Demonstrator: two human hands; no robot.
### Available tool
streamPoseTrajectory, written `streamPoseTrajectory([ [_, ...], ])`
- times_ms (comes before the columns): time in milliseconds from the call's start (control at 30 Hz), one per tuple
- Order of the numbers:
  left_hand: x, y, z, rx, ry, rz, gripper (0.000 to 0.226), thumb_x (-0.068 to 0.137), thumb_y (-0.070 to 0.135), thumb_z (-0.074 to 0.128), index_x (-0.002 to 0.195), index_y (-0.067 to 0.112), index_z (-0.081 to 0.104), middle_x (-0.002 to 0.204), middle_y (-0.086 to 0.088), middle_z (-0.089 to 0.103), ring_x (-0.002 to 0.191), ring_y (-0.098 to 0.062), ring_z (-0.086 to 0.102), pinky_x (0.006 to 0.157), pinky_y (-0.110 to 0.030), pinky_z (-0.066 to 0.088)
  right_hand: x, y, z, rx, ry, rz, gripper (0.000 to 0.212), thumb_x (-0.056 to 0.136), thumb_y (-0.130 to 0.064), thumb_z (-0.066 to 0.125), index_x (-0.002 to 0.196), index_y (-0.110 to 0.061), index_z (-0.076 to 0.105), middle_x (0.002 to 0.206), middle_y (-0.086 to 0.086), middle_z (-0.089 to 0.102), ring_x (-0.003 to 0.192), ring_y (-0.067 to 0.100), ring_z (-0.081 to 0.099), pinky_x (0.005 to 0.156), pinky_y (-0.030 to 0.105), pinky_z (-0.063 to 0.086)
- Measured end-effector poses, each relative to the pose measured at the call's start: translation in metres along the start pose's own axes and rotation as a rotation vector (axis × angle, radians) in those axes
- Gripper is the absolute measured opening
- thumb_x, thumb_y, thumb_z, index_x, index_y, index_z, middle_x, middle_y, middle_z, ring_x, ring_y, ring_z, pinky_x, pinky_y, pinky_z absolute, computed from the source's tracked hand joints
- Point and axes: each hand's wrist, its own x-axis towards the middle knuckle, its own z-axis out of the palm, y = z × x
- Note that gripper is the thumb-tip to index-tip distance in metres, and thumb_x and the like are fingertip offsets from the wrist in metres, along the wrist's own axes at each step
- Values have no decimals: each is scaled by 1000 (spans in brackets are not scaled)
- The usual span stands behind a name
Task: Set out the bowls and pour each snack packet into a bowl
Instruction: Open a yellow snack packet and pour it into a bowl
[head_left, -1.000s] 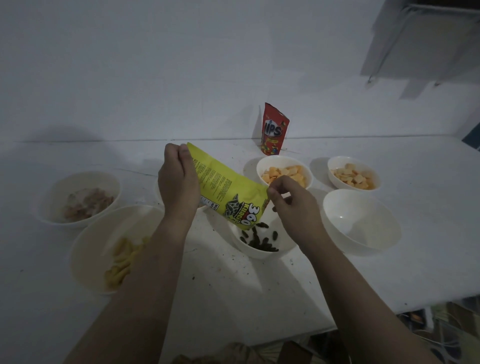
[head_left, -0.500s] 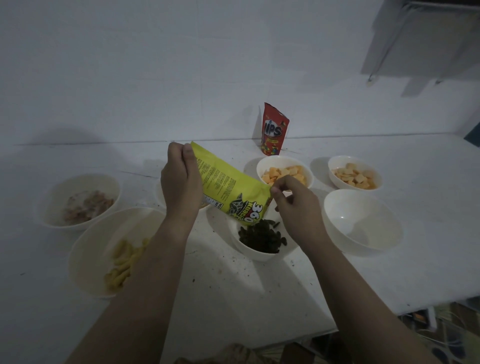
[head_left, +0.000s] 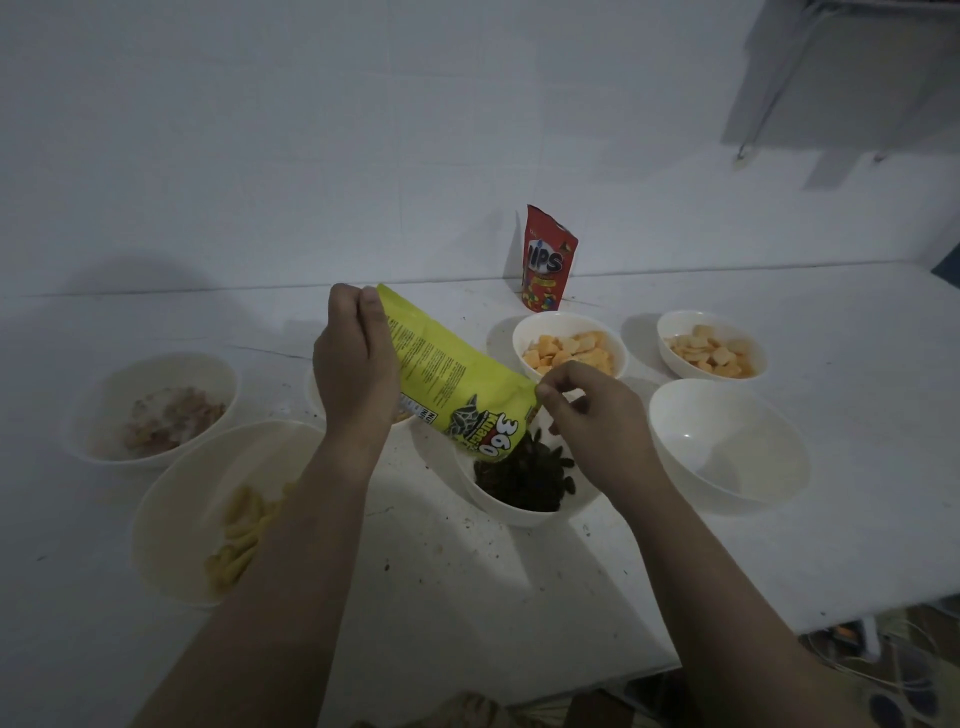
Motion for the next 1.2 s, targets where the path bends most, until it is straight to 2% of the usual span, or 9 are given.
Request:
streamPoseTrajectory([
  [300, 0, 0, -1, -2, -8, 13, 26, 105, 28, 32, 85, 12, 37, 61, 6, 39, 53, -1, 42, 49, -20, 27, -2, -2, -3, 40, 11, 8, 13, 94, -24, 61, 81, -24, 62, 87, -13, 68, 66, 13, 65, 67, 33, 53],
  [467, -1, 2, -2, 7, -22, 29, 26, 105, 30, 32, 85, 13, 38, 61, 6, 39, 53, -4, 41, 50, -24, 27, -5, -1, -4, 50, 6, 16, 15, 94, -24, 61, 80, -27, 61, 87, -13, 68, 69, 17, 65, 69, 37, 54],
  [700, -3, 7, -4, -6, -31, 55, 26, 105, 29, 32, 85, 13, 38, 60, 8, 39, 52, -6, 40, 49, -22, 26, -6, -1, -7, 37, 5, 17, 13, 95, -23, 60, 81, -24, 61, 87, -14, 67, 72, 17, 65, 71, 37, 55],
  [933, -9, 8, -3, 14, -45, 74, 25, 105, 29, 33, 86, 14, 39, 60, 8, 41, 54, -6, 42, 50, -25, 29, -5, 2, -11, 66, -49, 88, 12, 94, -22, 61, 83, -18, 63, 86, -11, 67, 67, 14, 66, 74, 39, 56],
  [1033, -11, 8, -3, -19, -44, 87, 26, 105, 29, 33, 85, 14, 39, 60, 8, 40, 52, -4, 42, 49, -23, 28, -5, 4, -12, 44, 25, 58, 12, 95, -23, 61, 83, -19, 62, 84, -11, 66, 68, 13, 65, 69, 35, 55],
  [1133, -11, 8, -3, 3, -26, 81, 25, 105, 29, 33, 86, 14, 39, 60, 9, 40, 53, -4, 42, 50, -20, 29, -7, 2, -12, 32, -8, 51, 13, 95, -22, 61, 83, -18, 62, 84, -10, 67, 66, 11, 65, 64, 26, 50],
  [1200, -12, 9, -3, -7, -30, 79, 25, 105, 29, 34, 86, 14, 39, 61, 9, 41, 54, -3, 42, 51, -20, 30, -8, 3, -12, 15, 19, 38, 13, 95, -22, 61, 82, -18, 61, 82, -9, 67, 65, 13, 64, 63, 25, 49],
])
